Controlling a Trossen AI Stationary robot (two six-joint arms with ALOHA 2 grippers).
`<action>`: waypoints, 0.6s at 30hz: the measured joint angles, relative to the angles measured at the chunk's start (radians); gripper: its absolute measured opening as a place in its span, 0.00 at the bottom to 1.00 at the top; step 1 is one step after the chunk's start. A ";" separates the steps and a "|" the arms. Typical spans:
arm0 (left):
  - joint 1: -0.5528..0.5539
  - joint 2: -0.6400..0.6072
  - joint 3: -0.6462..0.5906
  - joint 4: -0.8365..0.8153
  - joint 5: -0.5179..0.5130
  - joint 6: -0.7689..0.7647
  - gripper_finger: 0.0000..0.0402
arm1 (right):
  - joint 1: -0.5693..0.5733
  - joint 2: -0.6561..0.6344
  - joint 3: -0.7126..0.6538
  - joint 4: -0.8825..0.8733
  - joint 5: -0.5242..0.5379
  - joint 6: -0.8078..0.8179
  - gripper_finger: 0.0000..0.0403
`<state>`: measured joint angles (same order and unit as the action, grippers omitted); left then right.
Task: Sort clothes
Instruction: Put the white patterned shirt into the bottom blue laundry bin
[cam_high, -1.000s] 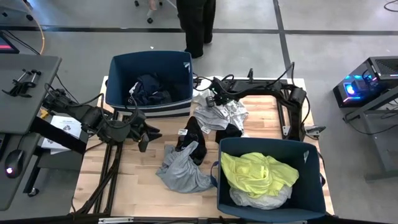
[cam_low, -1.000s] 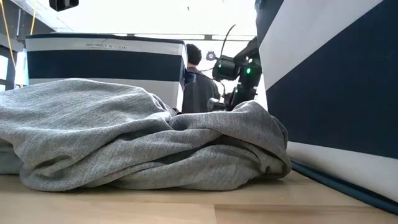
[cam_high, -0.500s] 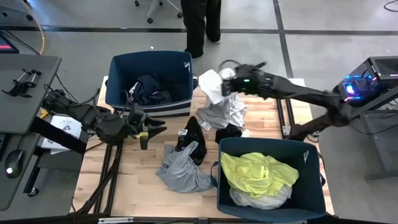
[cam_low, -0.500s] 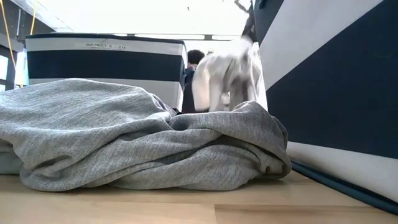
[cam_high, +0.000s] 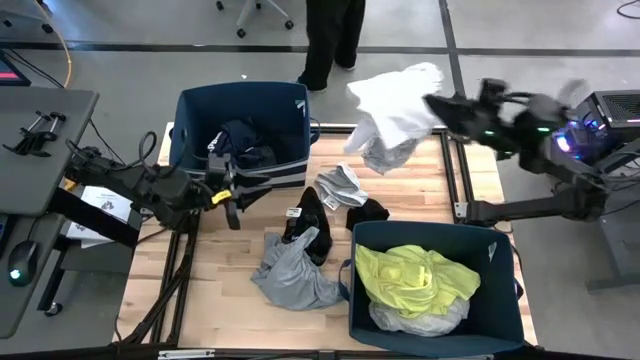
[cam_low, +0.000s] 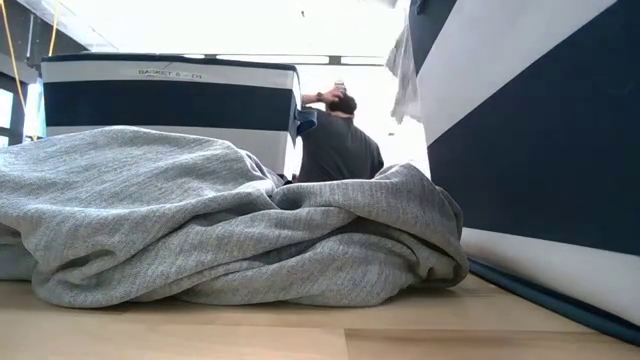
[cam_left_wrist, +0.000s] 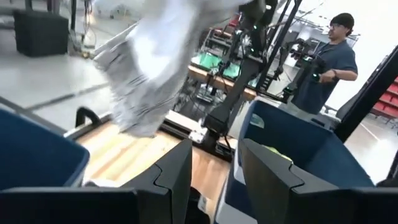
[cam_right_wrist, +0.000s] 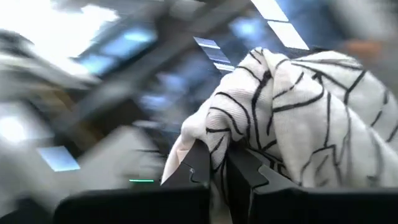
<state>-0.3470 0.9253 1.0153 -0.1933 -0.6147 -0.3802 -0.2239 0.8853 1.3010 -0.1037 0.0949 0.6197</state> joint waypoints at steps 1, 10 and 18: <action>0.005 0.000 0.000 0.008 0.000 0.016 0.31 | 0.008 -0.013 0.000 0.054 -0.070 -0.009 0.01; 0.067 0.000 0.000 0.013 0.001 0.062 0.31 | 0.128 -0.083 0.002 0.403 -0.470 0.009 0.01; 0.116 0.000 0.000 0.012 0.000 0.061 0.31 | 0.320 -0.004 0.123 0.366 -0.511 0.029 0.01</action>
<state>-0.2308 0.9253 1.0153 -0.1817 -0.6143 -0.3195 0.0964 0.8814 1.4244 0.2622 -0.4164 0.6489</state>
